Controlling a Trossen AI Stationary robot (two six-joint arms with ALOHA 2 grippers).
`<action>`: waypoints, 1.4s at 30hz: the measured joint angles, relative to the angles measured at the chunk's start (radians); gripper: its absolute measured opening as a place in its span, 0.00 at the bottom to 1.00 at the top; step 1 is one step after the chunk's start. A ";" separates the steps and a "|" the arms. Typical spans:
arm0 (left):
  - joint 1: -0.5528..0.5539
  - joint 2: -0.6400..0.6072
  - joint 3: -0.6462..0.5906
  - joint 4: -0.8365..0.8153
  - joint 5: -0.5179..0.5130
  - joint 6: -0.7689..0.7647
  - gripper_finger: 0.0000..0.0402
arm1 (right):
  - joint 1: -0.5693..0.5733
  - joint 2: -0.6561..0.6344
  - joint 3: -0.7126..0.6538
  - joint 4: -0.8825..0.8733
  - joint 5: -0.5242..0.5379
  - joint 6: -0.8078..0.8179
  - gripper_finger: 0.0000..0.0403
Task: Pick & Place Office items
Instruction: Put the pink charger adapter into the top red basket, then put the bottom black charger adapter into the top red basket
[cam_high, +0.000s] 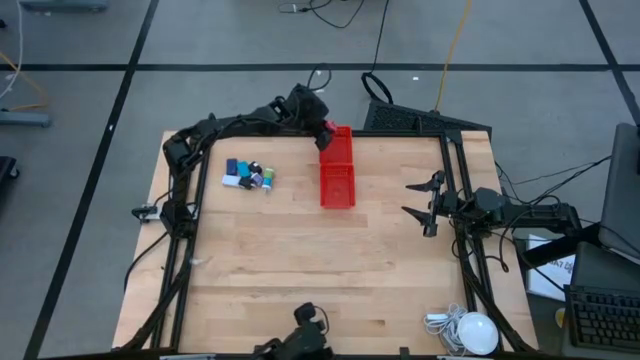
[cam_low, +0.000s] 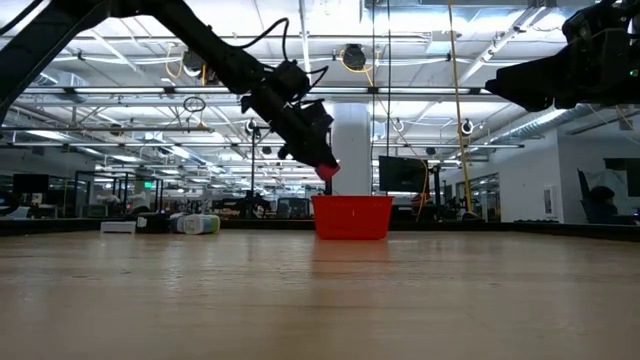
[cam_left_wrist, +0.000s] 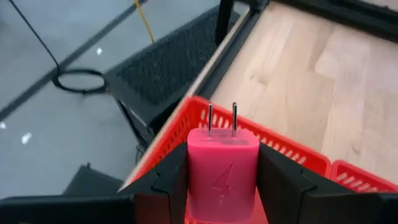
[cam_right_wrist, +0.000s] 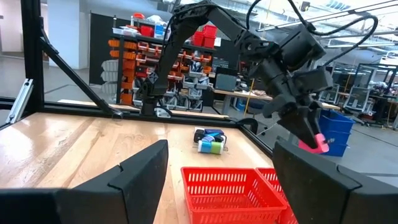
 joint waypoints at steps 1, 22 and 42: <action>-0.004 0.007 0.000 -0.003 0.001 -0.008 0.37 | 0.000 0.000 0.000 0.000 0.000 0.000 0.69; -0.012 0.086 -0.001 -0.017 0.001 -0.033 0.49 | 0.000 0.000 -0.001 0.000 0.000 0.000 0.69; -0.023 -0.244 -0.002 -0.388 0.000 0.031 0.50 | 0.000 0.000 0.000 0.000 0.000 0.000 0.69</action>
